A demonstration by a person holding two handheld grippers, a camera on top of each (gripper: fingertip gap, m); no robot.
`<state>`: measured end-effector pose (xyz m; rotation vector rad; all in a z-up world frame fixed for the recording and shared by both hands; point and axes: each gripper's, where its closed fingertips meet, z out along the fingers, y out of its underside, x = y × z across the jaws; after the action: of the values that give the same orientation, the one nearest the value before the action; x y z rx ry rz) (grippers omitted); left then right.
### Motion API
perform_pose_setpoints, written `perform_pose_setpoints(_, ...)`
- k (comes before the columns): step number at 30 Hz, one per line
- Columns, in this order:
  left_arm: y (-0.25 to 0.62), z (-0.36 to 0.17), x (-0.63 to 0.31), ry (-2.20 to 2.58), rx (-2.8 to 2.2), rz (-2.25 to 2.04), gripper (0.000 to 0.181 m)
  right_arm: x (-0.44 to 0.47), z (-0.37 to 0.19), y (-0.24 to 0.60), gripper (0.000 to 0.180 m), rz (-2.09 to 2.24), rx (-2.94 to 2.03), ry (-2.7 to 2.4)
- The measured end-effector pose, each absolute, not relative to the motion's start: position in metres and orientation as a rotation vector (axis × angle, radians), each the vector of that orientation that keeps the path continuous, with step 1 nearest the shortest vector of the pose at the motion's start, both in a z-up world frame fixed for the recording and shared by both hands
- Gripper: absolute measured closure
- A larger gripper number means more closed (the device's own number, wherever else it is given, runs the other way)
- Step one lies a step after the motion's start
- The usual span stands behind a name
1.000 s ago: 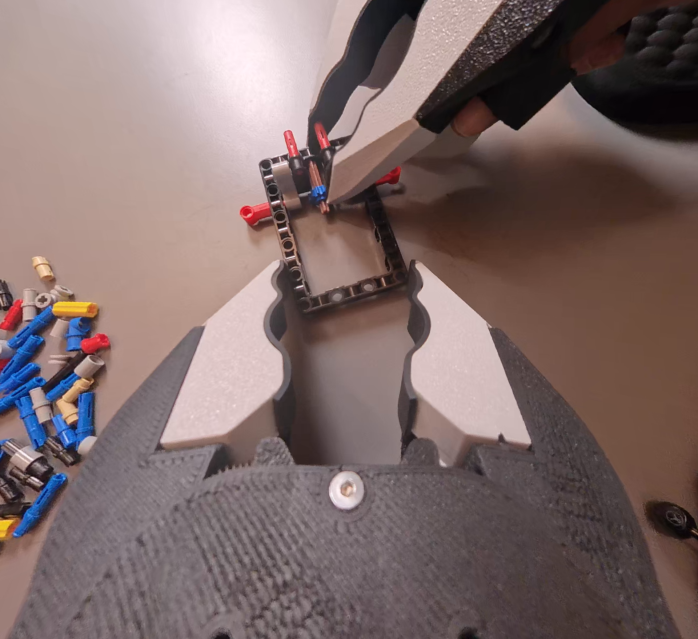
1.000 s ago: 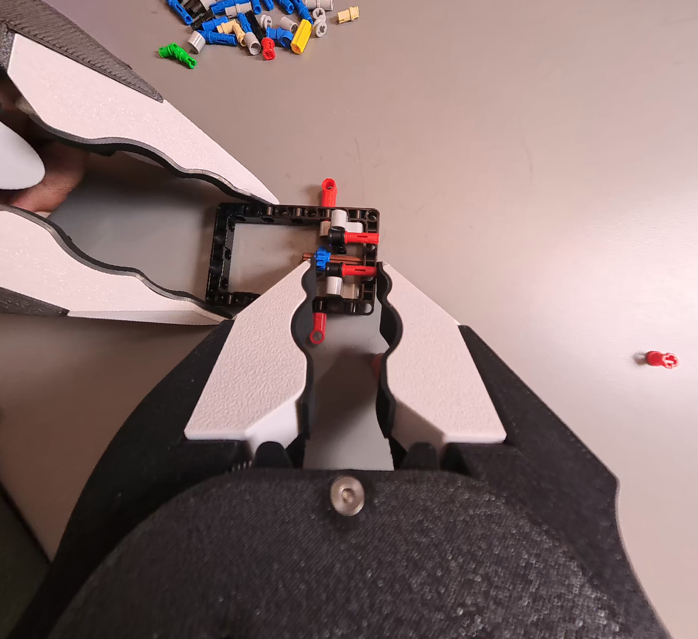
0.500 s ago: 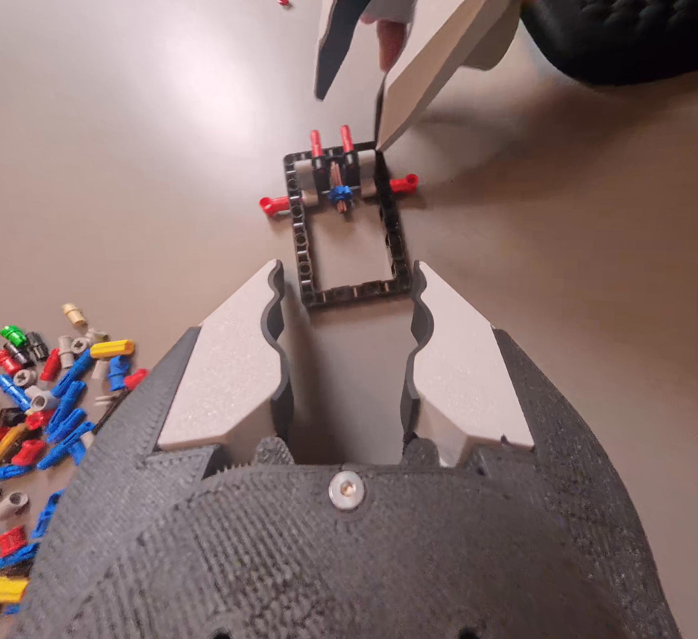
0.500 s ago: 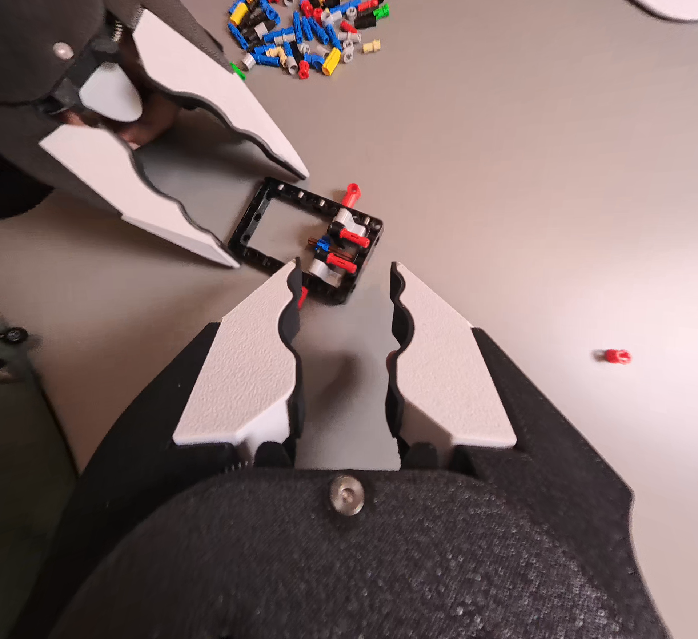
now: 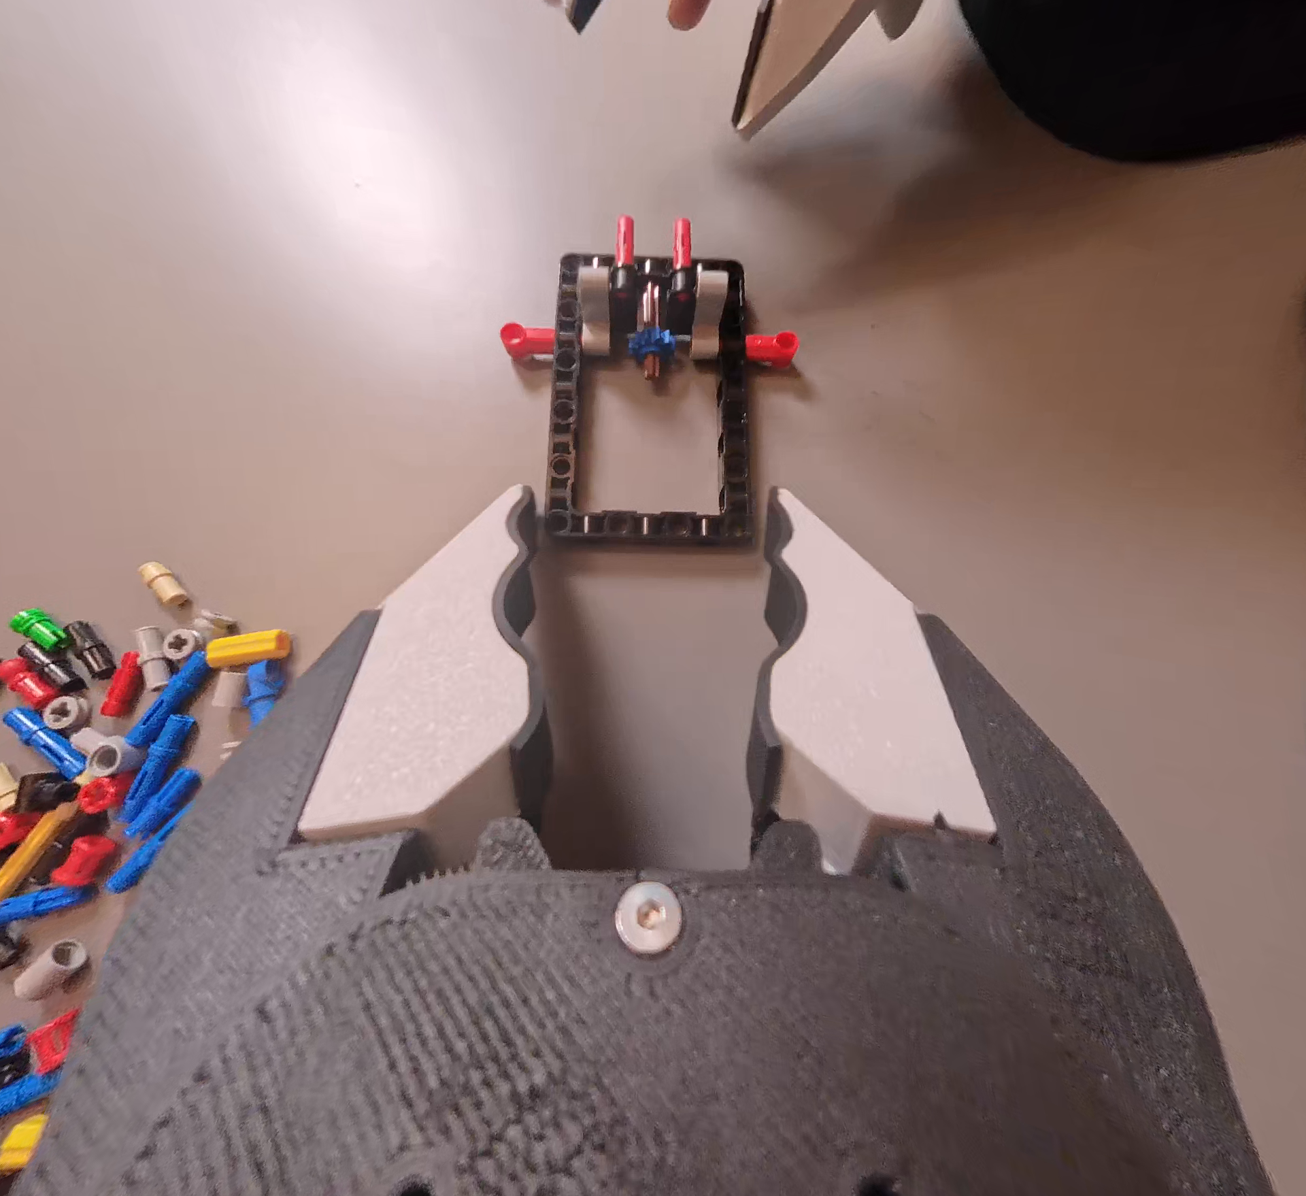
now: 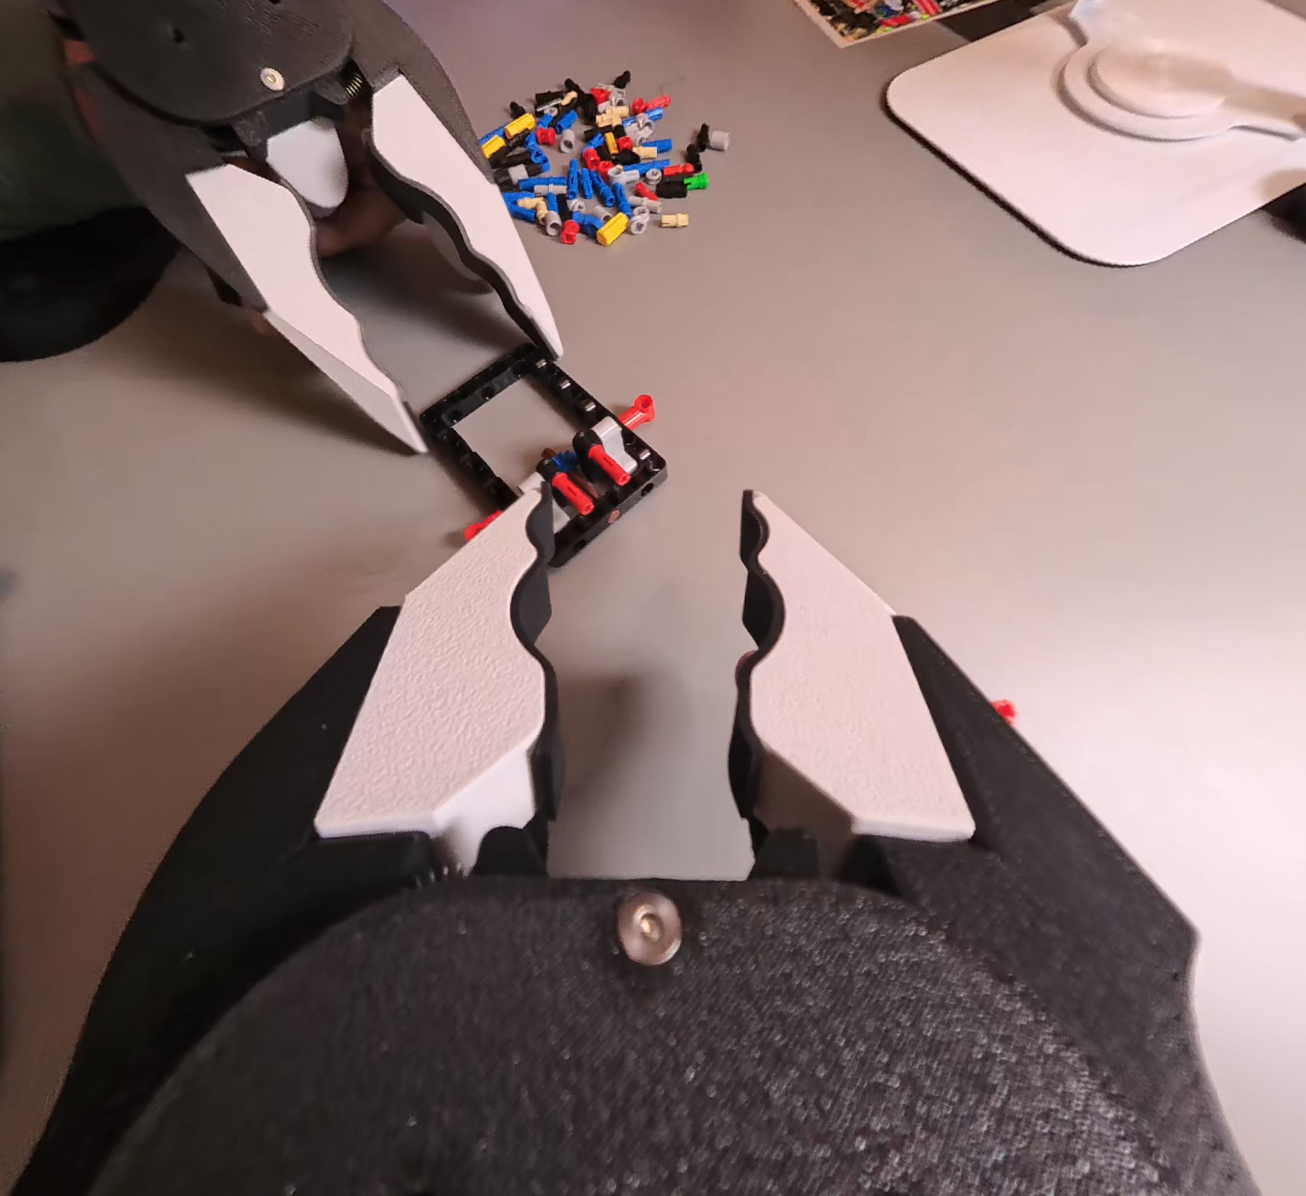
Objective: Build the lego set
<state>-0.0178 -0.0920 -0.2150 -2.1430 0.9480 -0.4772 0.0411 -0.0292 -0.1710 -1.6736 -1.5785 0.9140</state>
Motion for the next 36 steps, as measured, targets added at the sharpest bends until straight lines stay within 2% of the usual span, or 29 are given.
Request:
perform_pose_setpoints(1,-0.091,-0.211,-0.018,0.933,-2.135,-0.505,0.113,0.043,-0.17,-0.025,0.127,0.903,-1.665,-1.569)
perform_pose_setpoints(7,-0.077,-0.174,-0.058,0.655,-2.048,-0.565,0.117,0.074,-0.163,0.016,0.13,0.739,-1.67,-1.493)
perform_pose_setpoints(14,-0.075,-0.156,-0.093,0.542,-1.992,-0.419,0.123,0.13,-0.174,0.058,0.152,0.531,-1.756,-1.509)
perform_pose_setpoints(16,-0.073,-0.147,-0.1,0.503,-1.959,-0.407,0.126,0.127,-0.183,0.06,0.161,0.549,-1.759,-1.55)
perform_pose_setpoints(22,-0.071,-0.157,-0.098,0.498,-1.976,-0.393,0.13,0.103,-0.215,0.071,0.159,0.49,-1.813,-1.722)
perform_pose_setpoints(25,-0.073,-0.161,-0.091,0.541,-1.977,-0.36,0.131,0.096,-0.217,0.07,0.173,0.484,-1.81,-1.754)
perform_pose_setpoints(28,-0.075,-0.163,-0.082,0.556,-1.972,-0.394,0.133,0.093,-0.214,0.065,0.175,0.46,-1.76,-1.781)
perform_pose_setpoints(31,-0.078,-0.165,-0.066,0.566,-1.959,-0.501,0.135,0.072,-0.182,0.041,0.175,0.654,-1.627,-1.71)
perform_pose_setpoints(36,-0.086,-0.145,-0.024,0.569,-1.832,-0.772,0.141,0.028,-0.085,-0.021,0.175,1.164,-1.297,-1.433)
